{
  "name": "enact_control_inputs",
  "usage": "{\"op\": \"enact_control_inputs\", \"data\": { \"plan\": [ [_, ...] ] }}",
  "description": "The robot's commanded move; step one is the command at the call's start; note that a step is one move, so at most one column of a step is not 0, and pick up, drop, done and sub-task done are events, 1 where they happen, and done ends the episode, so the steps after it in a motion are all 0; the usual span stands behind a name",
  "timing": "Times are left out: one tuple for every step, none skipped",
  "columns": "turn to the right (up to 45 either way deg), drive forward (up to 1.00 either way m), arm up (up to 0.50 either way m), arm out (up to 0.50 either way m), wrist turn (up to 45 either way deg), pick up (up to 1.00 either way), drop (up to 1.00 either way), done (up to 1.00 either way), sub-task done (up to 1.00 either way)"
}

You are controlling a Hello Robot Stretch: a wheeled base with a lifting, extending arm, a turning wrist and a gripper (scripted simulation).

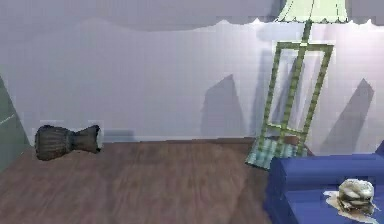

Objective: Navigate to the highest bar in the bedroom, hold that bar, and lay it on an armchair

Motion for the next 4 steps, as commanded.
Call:
{"op": "enact_control_inputs", "data": {
  "plan": [
    [0.0,0.80,0.00,0.00,0.0,0.00,0.00,0.00,0.00],
    [45.0,0.00,0.00,0.00,0.0,0.00,0.00,0.00,0.00],
    [39.0,0.00,0.00,0.00,0.0,0.00,0.00,0.00,0.00],
    [-45.0,0.00,0.00,0.00,0.0,0.00,0.00,0.00,0.00]
  ]
}}
